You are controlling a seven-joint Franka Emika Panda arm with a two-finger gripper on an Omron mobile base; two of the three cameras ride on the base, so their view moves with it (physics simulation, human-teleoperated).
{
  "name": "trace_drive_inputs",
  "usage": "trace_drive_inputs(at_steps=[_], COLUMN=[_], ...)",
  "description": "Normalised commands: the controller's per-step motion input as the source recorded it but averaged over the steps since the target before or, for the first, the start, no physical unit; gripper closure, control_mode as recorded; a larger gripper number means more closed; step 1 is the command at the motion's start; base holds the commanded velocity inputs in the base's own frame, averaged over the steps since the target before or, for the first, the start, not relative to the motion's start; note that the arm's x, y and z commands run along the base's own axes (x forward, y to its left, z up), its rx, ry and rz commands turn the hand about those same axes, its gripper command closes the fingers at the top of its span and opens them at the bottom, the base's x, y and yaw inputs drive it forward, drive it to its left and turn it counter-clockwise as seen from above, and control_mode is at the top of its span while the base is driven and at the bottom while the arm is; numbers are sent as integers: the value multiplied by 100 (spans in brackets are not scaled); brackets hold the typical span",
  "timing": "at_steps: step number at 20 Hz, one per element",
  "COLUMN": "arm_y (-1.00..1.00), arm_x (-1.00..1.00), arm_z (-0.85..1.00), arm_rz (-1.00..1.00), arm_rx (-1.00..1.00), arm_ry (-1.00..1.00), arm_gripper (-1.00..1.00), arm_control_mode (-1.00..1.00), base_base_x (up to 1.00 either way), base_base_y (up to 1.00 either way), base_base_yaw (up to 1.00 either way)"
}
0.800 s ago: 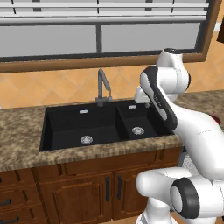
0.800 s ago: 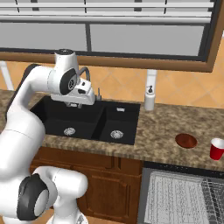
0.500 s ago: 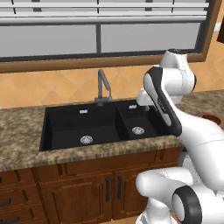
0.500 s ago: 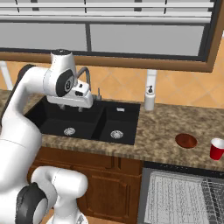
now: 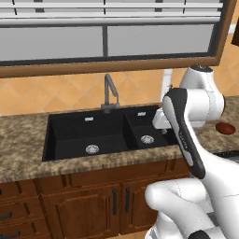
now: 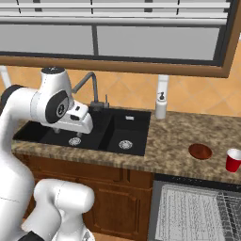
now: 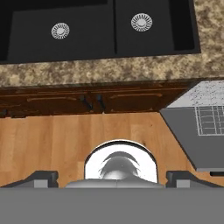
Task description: Pick up the cup and bowl from the counter, place them in the dishwasher, and close the dishwasher door.
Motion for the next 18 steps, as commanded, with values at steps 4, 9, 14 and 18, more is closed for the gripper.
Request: trace_drive_inputs(at_steps=[4, 9, 14, 18], arm_y=[2, 0, 0, 0], arm_x=[-11, 0, 0, 0], arm_z=[-4, 0, 0, 0], arm_rz=[-3, 0, 0, 0], arm_rx=[0, 0, 0, 0], arm_ry=[-2, 0, 0, 0], arm_gripper=[-100, -100, -100, -100], arm_control_mode=[100, 100, 100, 100], base_base_x=[-1, -3, -14, -32], base_base_y=[8, 37, 75, 41], base_base_yaw=[-1, -27, -64, -63])
